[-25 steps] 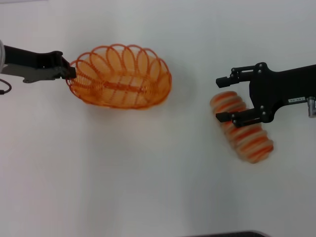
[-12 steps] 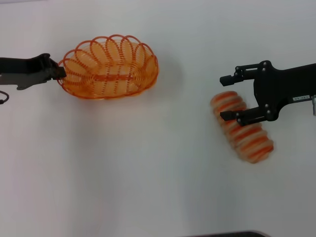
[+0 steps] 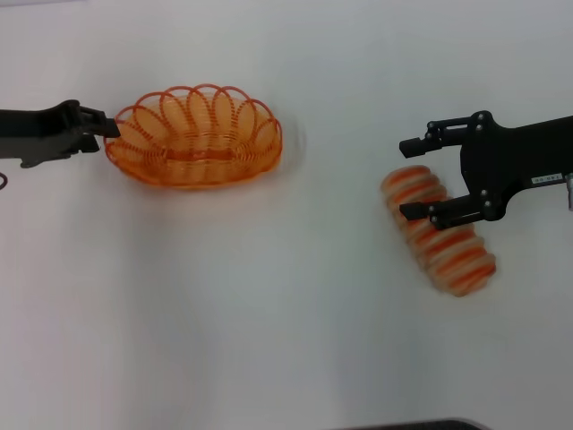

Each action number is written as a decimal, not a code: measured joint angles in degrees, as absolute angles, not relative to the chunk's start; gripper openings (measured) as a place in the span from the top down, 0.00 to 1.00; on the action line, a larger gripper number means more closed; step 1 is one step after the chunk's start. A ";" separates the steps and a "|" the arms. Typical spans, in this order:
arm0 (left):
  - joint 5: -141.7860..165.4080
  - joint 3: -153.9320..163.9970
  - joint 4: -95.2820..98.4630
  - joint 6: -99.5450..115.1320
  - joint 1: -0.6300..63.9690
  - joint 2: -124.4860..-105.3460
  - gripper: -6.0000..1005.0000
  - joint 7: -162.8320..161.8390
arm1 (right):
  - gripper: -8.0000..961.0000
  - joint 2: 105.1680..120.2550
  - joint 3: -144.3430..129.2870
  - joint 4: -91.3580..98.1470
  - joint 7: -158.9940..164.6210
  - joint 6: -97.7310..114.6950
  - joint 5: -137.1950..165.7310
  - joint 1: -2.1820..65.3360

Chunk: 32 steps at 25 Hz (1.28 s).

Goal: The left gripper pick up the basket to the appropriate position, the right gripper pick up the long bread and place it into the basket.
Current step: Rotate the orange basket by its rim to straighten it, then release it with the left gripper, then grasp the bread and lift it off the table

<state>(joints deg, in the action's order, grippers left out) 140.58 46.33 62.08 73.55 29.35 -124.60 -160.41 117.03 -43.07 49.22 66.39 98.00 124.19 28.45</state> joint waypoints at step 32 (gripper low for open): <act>121.78 31.71 61.62 95.36 23.47 -123.66 0.59 -87.61 | 0.16 117.06 -37.42 49.55 90.94 99.35 119.17 30.53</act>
<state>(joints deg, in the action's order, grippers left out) 121.78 31.71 61.62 95.36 23.47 -123.66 -87.61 117.06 -37.42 49.55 90.94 99.35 119.17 30.53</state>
